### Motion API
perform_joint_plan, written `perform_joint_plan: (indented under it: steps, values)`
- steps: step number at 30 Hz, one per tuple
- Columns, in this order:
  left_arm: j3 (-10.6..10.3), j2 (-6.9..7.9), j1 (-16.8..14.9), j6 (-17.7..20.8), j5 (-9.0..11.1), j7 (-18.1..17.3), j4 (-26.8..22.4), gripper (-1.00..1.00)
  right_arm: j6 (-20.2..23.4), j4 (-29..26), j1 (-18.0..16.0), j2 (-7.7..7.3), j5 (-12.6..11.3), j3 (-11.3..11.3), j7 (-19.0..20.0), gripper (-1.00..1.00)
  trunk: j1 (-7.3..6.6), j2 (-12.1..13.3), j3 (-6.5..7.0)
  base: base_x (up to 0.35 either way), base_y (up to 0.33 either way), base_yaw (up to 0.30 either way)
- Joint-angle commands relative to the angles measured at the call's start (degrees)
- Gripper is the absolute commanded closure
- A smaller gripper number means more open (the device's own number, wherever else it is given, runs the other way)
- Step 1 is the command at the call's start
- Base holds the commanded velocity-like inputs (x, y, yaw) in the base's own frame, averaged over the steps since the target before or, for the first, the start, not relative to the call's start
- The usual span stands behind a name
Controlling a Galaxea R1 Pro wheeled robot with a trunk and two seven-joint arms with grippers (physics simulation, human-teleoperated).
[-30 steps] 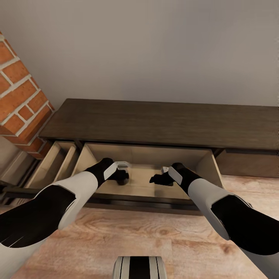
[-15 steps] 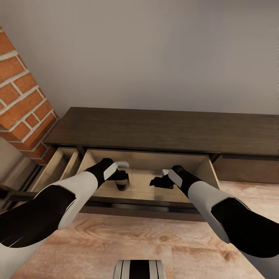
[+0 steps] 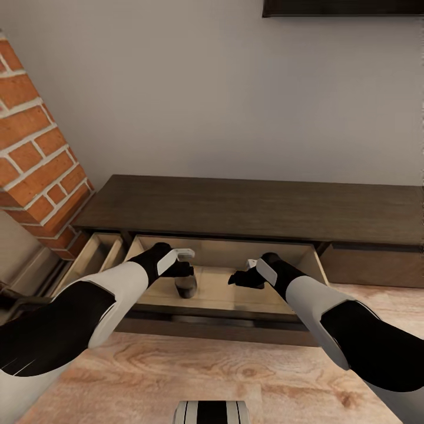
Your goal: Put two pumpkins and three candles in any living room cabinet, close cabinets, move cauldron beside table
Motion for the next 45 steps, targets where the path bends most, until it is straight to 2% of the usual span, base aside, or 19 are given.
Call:
perform_joint_plan:
  steps: [1,20,32,45]
  values:
    - [-0.2,0.0,0.0,0.3,0.6,0.5,-0.1,-1.0,0.2,0.0,0.0,-0.02,-0.2,0.4,0.0,-1.0,-0.03,0.0,0.19,0.0,0.0,0.0]
    - [-0.2,0.0,0.0,0.3,0.6,0.5,0.7,-1.0,0.2,-0.1,0.0,-0.02,-0.2,0.4,0.0,-1.0,-0.52,0.3,4.41,0.0,0.0,0.0]
    - [-0.2,-0.01,0.1,0.3,0.6,0.5,0.7,-1.0,0.2,0.0,0.0,-0.02,-0.3,0.4,0.0,-1.0,-0.83,0.4,7.99,0.0,0.0,0.0]
    - [-0.2,0.0,0.1,0.2,0.6,0.5,0.7,-1.0,0.2,0.0,0.0,-0.02,-0.3,0.4,-0.1,-1.0,-0.83,0.4,8.93,-0.031,0.0,0.0]
